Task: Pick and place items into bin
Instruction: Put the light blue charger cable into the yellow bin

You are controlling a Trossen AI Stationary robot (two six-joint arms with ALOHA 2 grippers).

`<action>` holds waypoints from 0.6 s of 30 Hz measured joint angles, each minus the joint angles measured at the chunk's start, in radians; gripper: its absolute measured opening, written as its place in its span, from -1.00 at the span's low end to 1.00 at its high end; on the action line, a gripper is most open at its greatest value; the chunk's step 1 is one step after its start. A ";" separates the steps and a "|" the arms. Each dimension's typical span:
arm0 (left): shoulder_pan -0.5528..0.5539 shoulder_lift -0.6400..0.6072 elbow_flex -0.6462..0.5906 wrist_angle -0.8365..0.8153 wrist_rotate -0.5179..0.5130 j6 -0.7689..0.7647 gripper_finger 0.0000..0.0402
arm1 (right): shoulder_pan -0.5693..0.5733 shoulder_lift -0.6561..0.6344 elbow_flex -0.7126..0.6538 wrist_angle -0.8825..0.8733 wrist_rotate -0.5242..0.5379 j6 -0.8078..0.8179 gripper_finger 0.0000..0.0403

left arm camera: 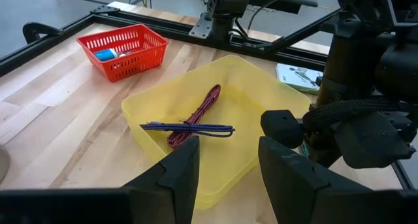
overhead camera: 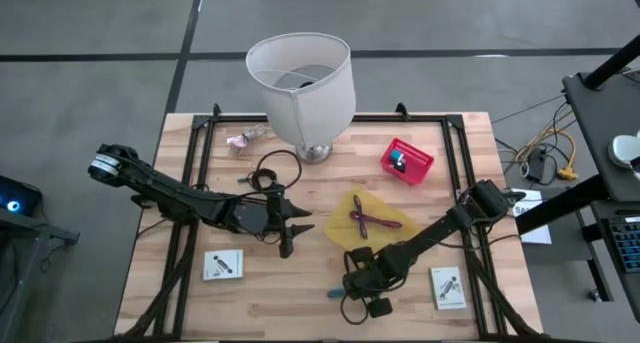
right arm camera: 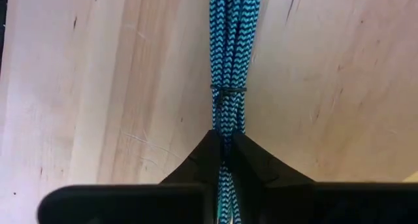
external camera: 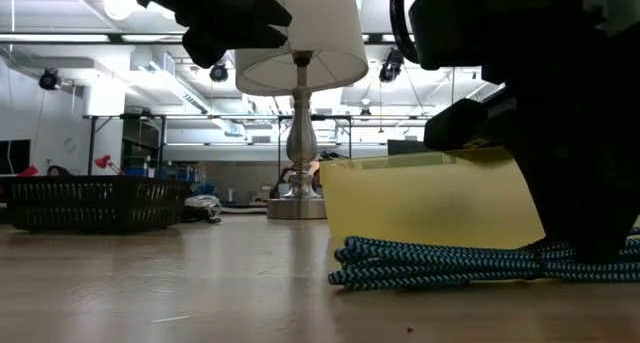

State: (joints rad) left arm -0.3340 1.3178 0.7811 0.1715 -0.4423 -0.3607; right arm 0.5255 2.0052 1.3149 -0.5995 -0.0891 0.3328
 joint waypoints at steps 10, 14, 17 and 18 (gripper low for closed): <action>-0.001 -0.001 0.000 0.001 0.000 0.000 -0.30 | 0.000 -0.003 0.019 -0.001 -0.028 0.003 -0.93; -0.001 -0.002 0.000 0.001 0.000 -0.001 -0.30 | 0.000 -0.012 0.028 0.001 -0.031 -0.001 -0.93; 0.000 -0.002 0.001 0.001 0.000 -0.001 -0.30 | 0.000 -0.022 0.031 0.004 -0.030 -0.001 -0.94; 0.000 -0.002 0.001 0.001 0.000 -0.001 -0.30 | 0.000 -0.027 0.031 0.002 -0.028 -0.002 -0.94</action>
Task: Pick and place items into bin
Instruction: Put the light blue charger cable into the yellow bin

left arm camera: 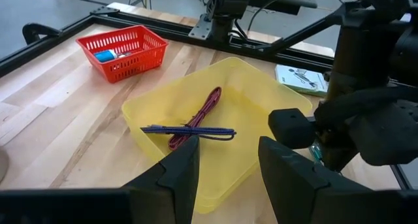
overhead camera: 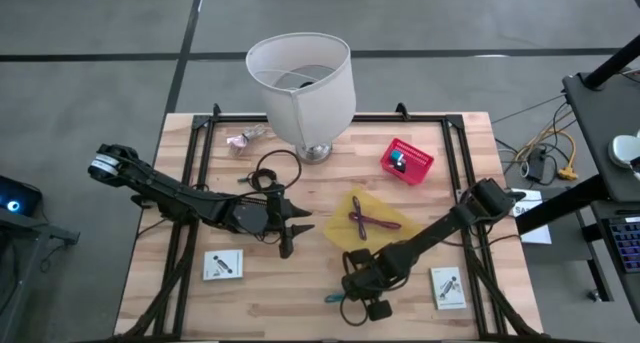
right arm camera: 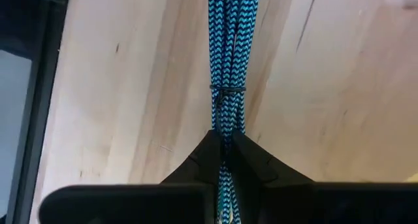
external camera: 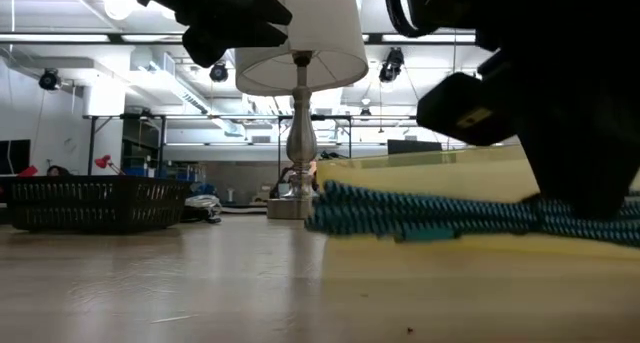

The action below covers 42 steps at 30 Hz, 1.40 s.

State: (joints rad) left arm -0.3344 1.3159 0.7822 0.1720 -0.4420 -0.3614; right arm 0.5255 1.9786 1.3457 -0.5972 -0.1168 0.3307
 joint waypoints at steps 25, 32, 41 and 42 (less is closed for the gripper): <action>0.001 -0.001 0.000 0.001 0.000 0.001 -0.30 | -0.054 -0.202 -0.007 -0.006 0.109 0.014 -0.94; 0.000 -0.002 0.000 -0.003 0.016 0.002 -0.30 | -0.126 -0.257 -0.027 -0.010 0.118 0.076 -0.94; 0.000 -0.002 0.000 -0.006 0.022 0.001 -0.30 | -0.197 -0.358 -0.035 -0.158 0.128 0.080 -0.94; 0.000 -0.002 0.000 -0.006 0.022 0.001 -0.30 | -0.205 -0.374 -0.039 -0.187 0.140 0.081 -0.94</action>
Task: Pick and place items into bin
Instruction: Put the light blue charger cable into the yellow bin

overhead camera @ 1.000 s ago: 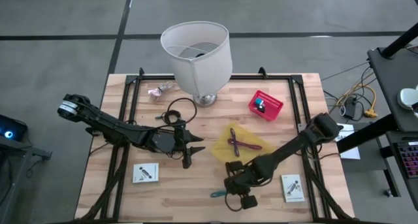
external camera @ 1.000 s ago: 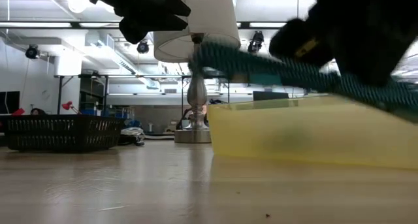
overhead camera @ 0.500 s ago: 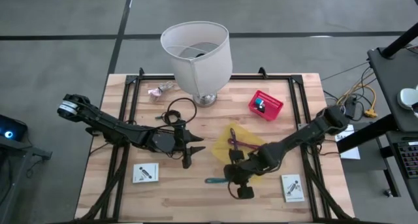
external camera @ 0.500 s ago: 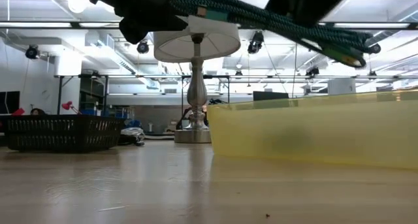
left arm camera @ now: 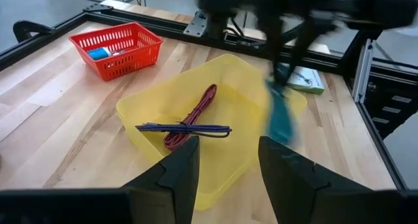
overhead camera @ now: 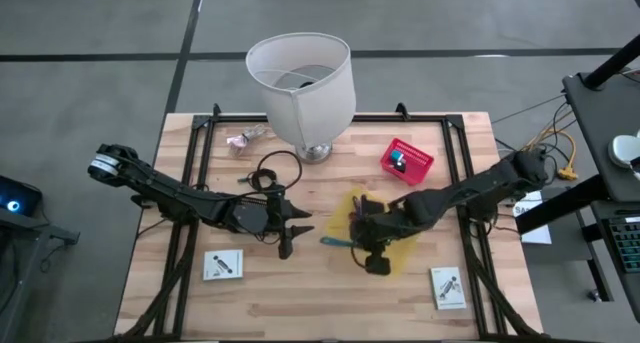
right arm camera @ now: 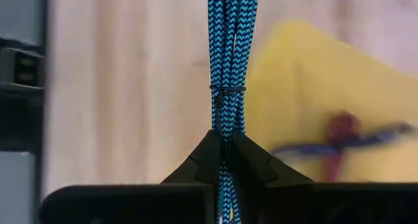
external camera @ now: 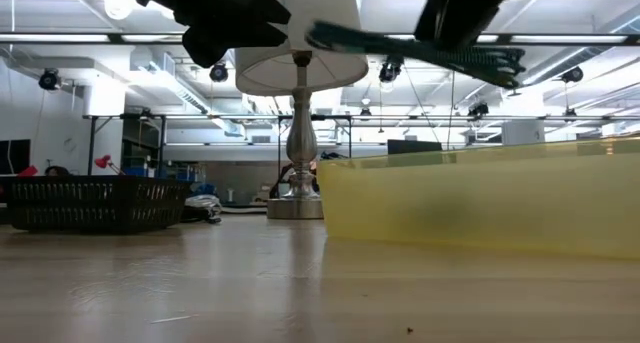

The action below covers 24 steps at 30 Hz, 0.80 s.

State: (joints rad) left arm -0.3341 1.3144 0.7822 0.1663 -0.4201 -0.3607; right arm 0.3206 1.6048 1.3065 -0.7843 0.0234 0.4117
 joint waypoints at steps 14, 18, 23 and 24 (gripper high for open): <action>0.000 0.000 -0.001 -0.052 0.000 0.001 -0.30 | -0.105 -0.059 -0.119 -0.102 0.047 0.219 -0.94; 0.000 0.000 -0.001 -0.052 0.000 0.001 -0.30 | -0.107 -0.059 -0.165 -0.102 0.051 0.351 -0.92; 0.000 0.000 -0.001 -0.052 0.000 0.002 -0.30 | -0.105 -0.059 -0.209 -0.103 -0.006 0.418 -0.67; 0.000 0.000 -0.001 -0.053 0.000 0.002 -0.30 | -0.104 -0.059 -0.215 -0.102 -0.007 0.428 -0.61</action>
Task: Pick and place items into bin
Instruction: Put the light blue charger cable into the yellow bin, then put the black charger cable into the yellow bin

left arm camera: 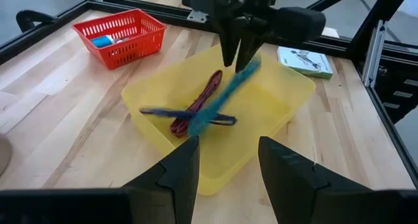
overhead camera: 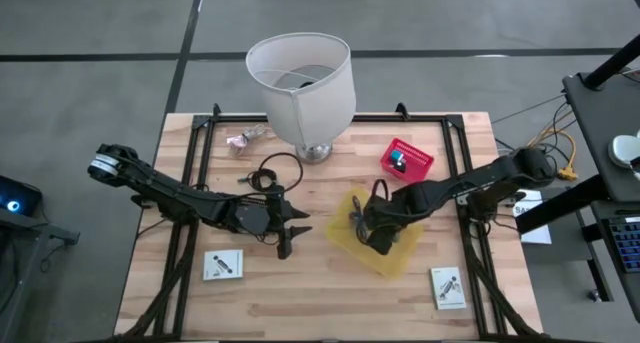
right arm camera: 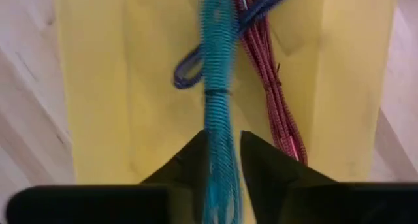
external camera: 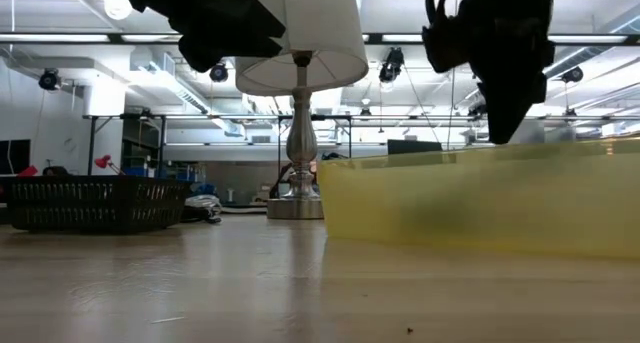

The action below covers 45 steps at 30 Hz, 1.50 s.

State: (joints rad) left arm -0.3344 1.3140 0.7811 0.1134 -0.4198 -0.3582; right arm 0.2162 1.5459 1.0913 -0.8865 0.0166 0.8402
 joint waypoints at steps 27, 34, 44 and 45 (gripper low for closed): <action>0.329 -0.346 0.001 -0.888 0.018 -0.231 -0.30 | 0.000 0.000 -0.015 0.010 0.121 0.011 -0.03; 0.530 -0.317 -0.001 -0.926 0.124 -0.231 -0.30 | -0.001 0.000 -0.015 0.011 0.205 0.011 -0.03; 0.708 -0.122 -0.002 -0.933 0.271 -0.022 -0.30 | 0.000 0.000 -0.016 0.010 0.205 -0.029 -0.03; 0.718 -0.098 -0.002 -0.932 0.271 -0.004 -0.30 | 0.000 0.000 -0.016 0.010 0.205 -0.029 -0.03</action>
State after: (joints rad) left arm 0.3840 1.2160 0.7792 -0.8189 -0.1490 -0.3621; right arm 0.2157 1.5459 1.0756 -0.8761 0.2218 0.8109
